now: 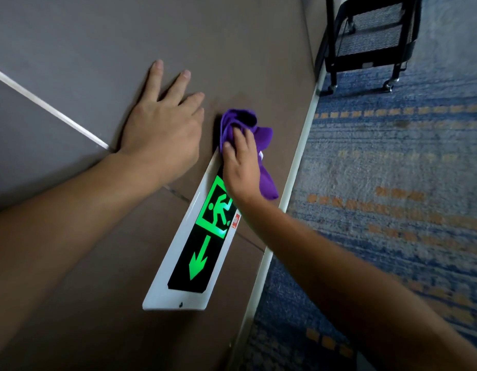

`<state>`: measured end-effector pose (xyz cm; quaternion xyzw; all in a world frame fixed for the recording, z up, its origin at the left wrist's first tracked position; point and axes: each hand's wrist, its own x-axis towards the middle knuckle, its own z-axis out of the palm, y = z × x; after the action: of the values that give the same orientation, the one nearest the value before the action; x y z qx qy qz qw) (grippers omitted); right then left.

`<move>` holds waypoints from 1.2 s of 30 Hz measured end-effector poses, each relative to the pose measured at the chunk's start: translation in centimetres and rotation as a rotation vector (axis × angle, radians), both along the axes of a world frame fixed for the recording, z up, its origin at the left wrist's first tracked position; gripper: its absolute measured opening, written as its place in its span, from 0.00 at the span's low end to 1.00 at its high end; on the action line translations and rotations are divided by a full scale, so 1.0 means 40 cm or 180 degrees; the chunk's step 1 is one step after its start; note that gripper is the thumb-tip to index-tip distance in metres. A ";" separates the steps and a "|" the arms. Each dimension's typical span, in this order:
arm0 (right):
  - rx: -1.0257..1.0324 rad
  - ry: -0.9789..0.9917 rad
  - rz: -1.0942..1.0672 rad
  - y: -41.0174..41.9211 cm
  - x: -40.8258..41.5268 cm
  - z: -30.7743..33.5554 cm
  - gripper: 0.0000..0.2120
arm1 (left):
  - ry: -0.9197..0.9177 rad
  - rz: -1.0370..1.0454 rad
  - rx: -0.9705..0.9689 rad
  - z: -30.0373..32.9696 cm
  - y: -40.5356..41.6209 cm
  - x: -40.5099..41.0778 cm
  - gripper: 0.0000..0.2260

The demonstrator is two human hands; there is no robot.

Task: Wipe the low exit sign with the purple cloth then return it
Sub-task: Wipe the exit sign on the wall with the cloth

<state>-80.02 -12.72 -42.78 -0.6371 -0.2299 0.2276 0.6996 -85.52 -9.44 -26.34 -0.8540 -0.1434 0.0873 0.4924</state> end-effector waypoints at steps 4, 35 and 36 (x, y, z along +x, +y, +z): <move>0.0133 -0.0148 0.0164 -0.077 -0.177 -0.041 0.15 | -0.0096 -0.0026 -0.0104 0.001 -0.001 -0.001 0.23; -0.0051 -0.0168 0.0109 -0.157 -0.409 -0.116 0.15 | 0.0491 0.0000 -0.0045 -0.021 -0.033 -0.091 0.26; -0.0081 -0.0122 0.0054 -0.130 -0.361 -0.111 0.17 | 0.0519 -0.0033 -0.0043 -0.020 -0.031 -0.096 0.26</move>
<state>-94.45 -17.94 -47.22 -0.6482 -0.2457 0.2243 0.6849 -89.35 -10.70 -27.16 -0.8481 -0.0977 0.1549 0.4971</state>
